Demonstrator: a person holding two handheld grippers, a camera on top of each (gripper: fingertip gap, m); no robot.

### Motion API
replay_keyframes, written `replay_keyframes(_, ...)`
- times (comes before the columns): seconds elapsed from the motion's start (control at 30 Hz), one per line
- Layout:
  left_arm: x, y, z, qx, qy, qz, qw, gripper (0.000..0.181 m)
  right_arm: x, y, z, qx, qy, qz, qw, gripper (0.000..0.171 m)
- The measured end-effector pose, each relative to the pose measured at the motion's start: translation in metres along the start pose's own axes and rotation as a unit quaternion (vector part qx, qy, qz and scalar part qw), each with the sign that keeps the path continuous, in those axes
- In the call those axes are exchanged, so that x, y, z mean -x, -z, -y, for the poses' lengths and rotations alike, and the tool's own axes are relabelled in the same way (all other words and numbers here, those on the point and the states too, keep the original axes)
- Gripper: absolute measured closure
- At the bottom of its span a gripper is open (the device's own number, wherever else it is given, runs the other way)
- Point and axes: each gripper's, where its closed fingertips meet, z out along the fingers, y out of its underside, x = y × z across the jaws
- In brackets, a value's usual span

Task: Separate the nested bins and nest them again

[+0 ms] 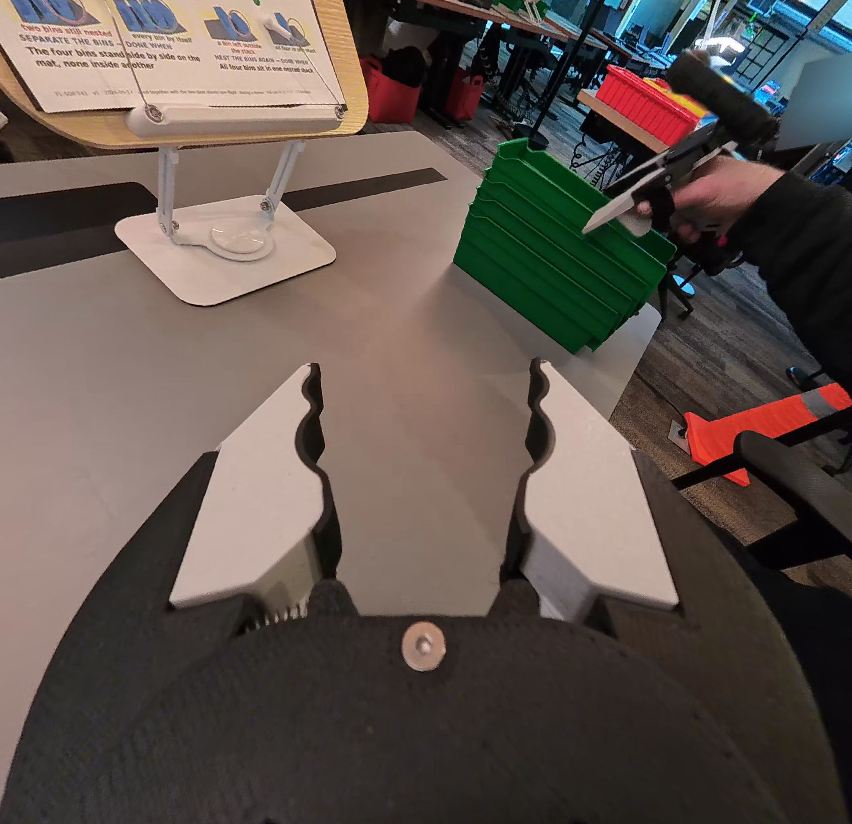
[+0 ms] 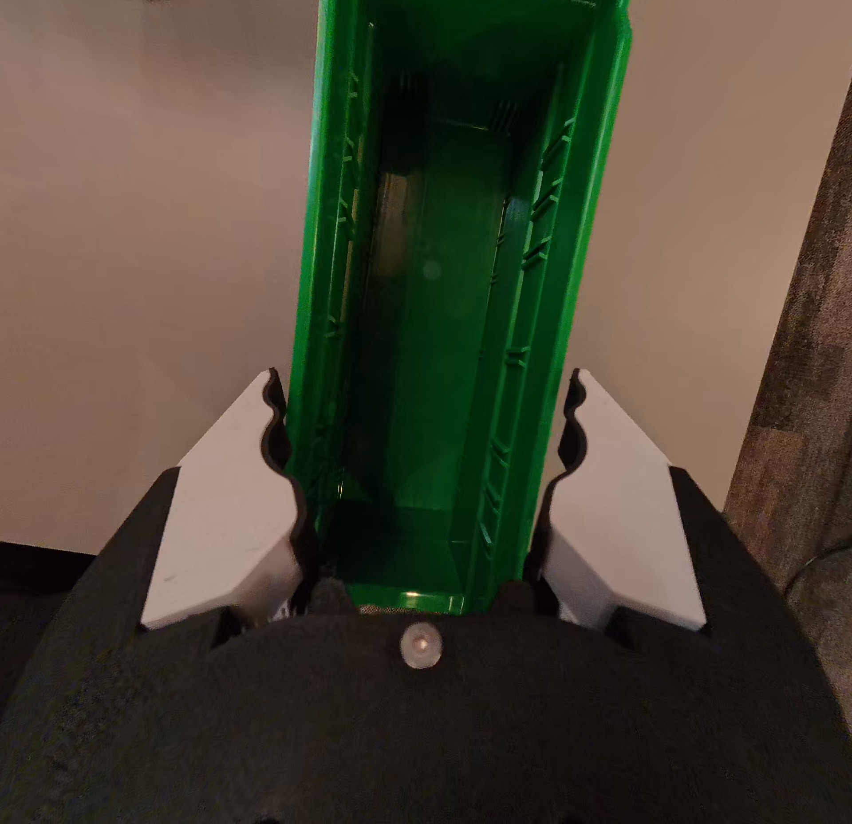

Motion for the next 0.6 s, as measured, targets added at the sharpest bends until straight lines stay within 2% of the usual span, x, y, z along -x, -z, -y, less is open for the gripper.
replay_keyframes(0.13,0.001,-0.001,-0.002,0.003,0.001,0.001,1.0,0.093,-0.002,0.017,0.01,-0.029,-0.004,0.002,1.0,0.05)
replay_keyframes(0.33,0.004,-0.007,-0.008,0.01,0.006,-0.001,1.0,0.092,0.007,0.066,0.01,-0.09,0.039,-0.023,0.995,0.05)
replay_keyframes(0.5,-0.003,-0.022,-0.017,0.029,0.005,-0.009,1.0,0.091,0.003,0.058,-0.009,-0.065,0.019,0.001,0.998,0.034)
replay_keyframes(0.6,-0.009,-0.029,-0.021,0.04,-0.002,-0.013,0.999,0.09,0.001,0.044,-0.01,-0.043,0.014,0.008,0.999,0.032)
